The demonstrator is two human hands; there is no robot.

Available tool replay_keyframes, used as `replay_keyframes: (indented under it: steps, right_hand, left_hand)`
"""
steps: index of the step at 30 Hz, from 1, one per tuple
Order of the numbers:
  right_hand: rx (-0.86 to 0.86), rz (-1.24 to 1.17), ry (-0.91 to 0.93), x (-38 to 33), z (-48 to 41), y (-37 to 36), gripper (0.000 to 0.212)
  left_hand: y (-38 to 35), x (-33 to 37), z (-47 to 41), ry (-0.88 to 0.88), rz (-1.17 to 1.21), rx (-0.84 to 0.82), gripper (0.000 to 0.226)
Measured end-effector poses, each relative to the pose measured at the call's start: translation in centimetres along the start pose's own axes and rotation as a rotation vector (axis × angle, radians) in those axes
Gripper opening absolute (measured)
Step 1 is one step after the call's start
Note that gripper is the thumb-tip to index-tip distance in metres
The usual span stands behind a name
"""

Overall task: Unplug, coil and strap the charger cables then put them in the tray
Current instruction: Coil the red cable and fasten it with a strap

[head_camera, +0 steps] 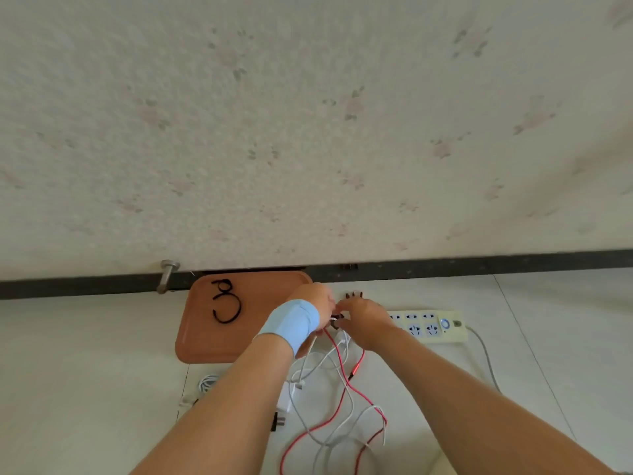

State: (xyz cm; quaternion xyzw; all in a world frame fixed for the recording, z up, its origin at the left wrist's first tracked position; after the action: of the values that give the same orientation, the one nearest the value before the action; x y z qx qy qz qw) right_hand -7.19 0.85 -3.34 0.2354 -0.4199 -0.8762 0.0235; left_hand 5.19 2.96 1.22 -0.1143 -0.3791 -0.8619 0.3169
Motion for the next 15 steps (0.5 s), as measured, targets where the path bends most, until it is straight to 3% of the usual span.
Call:
replay_keyframes:
  steps: [5,9,15]
  right_hand:
    - [0.068,-0.285,-0.035,0.2,1.0,2.5,0.022]
    - [0.227,-0.588,-0.017,0.2,4.0,5.9,0.029]
    - [0.208,-0.803,0.079,-2.1,9.0,11.5,0.033]
  left_hand:
    - [2.2,0.9,3.0,-0.14,0.48,0.059,0.02]
    - [4.0,2.4,6.4,-0.234,0.816,0.017,0.022]
    - [6.3,7.0,12.9,-0.417,0.975,-0.018,0.015]
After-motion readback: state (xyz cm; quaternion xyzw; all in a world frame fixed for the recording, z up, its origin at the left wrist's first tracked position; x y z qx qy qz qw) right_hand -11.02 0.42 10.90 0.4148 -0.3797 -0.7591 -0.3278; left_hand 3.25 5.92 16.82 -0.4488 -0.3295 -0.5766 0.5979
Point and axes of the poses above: each hand's wrist, its own z-axis away from the middle knuckle, its own y-axis out of the back of the hand, x = y × z, the point moved 3 cm from there along -z, towards the middle knuckle, and after that the axes turned 6 degrees about -x, right-handed, at the moved point
